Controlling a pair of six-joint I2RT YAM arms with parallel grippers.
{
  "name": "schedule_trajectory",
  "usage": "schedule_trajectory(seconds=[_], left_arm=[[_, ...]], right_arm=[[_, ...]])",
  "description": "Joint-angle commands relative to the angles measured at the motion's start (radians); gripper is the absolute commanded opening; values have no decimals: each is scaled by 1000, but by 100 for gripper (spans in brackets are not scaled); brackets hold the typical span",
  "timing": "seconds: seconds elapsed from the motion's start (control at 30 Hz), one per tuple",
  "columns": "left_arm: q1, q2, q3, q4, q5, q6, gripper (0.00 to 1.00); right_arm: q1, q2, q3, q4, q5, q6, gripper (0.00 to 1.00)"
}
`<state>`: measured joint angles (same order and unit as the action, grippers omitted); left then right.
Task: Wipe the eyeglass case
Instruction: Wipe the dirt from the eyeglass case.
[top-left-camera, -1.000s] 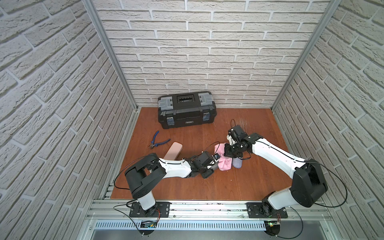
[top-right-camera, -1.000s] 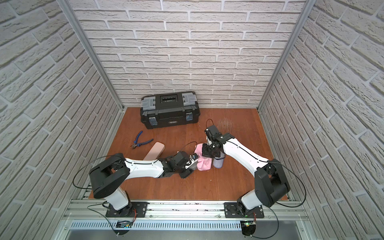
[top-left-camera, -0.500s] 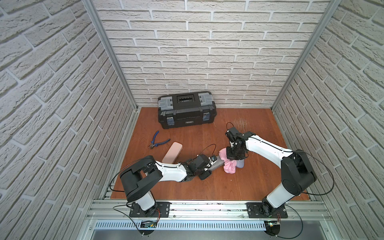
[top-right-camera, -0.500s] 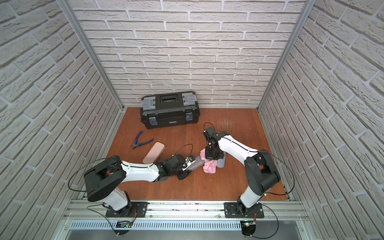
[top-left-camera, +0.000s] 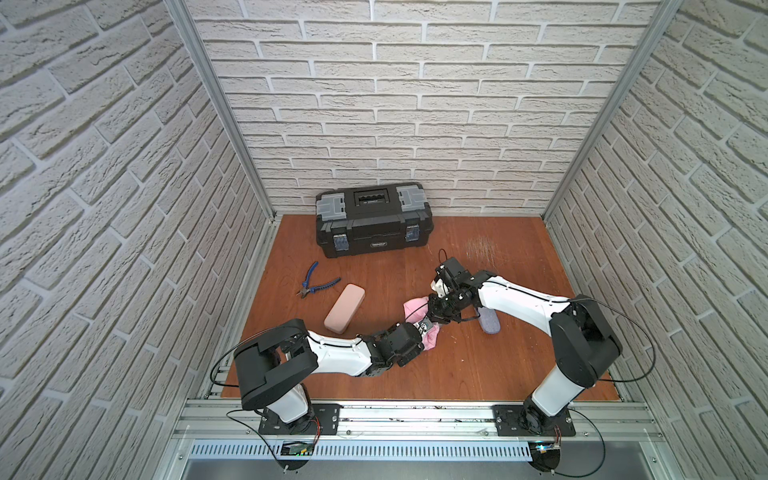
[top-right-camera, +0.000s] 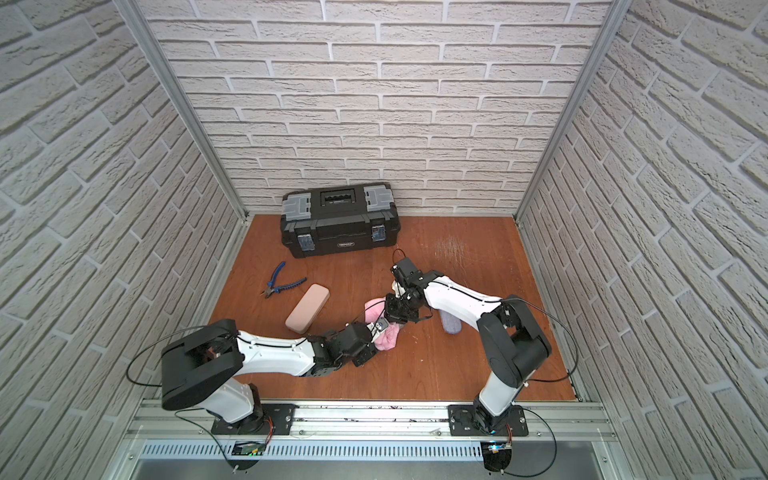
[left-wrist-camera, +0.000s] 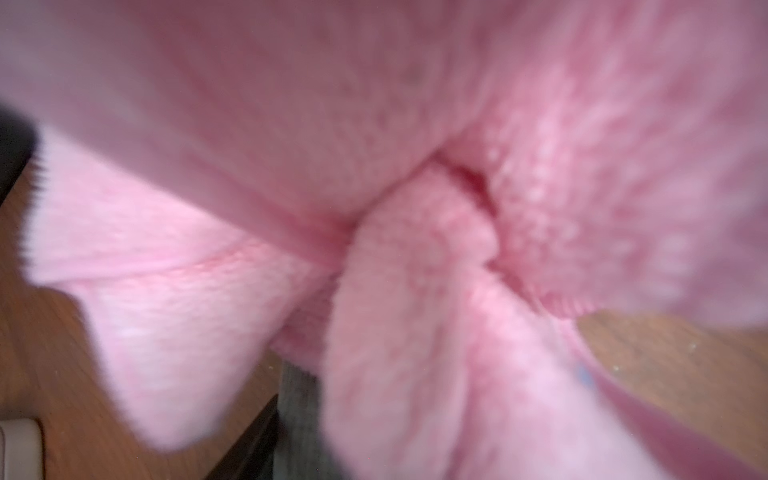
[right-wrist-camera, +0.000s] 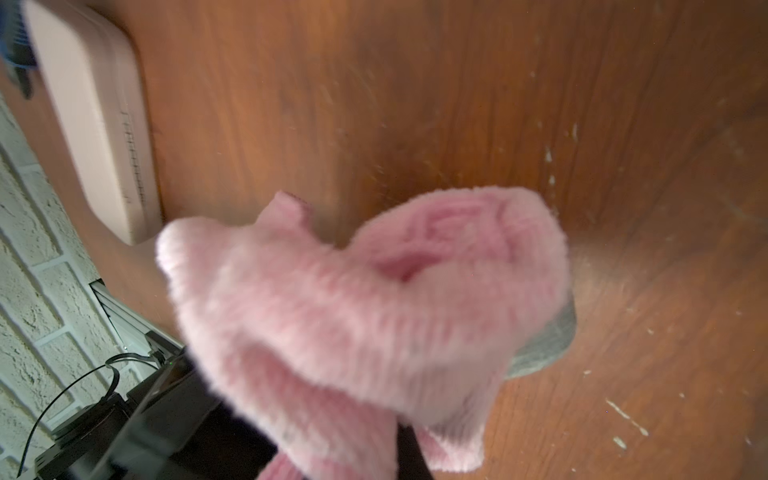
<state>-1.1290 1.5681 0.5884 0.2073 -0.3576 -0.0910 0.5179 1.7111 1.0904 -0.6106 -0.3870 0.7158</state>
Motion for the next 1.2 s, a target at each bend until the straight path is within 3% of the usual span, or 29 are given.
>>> schedule_trajectory(seconds=[0.0,0.07,0.13,0.23,0.37,0.47,0.57,0.63,0.77,0.83,0.9,1.07,1.17], left_arm=[[-9,-12,-26,-2,-52,10,23],[-13,-16,-29,-2,-62,10,23],[-18,-19,-30,-6,-72,7,23],[-31,-14,-30,-11,-92,11,23],[-68,11,-16,-15,-166,28,23],[-98,31,-12,-10,-228,37,23],[-113,46,-9,-17,-254,36,23],[-118,47,-10,-18,-259,36,23],[-124,46,-12,-14,-258,35,23],[-124,48,-7,-20,-258,35,23],[-124,49,-7,-22,-258,36,23],[-127,51,7,-38,-258,36,23],[-128,41,7,-42,-259,32,23]], right_arm=[[-65,51,27,-209,290,-148,3],[-36,57,116,-337,566,-213,2],[-2,37,180,-370,618,-243,3],[14,-9,201,-282,351,-213,3],[32,-2,106,-3,-67,-5,3],[35,22,24,168,-187,111,3],[18,60,-15,170,-223,98,2],[-33,85,6,5,-98,-21,2],[-68,98,146,-294,453,-218,3],[-39,93,221,-348,550,-253,3],[-7,81,278,-347,487,-264,3],[37,82,249,-69,-99,-60,3],[57,96,170,116,-244,72,3]])
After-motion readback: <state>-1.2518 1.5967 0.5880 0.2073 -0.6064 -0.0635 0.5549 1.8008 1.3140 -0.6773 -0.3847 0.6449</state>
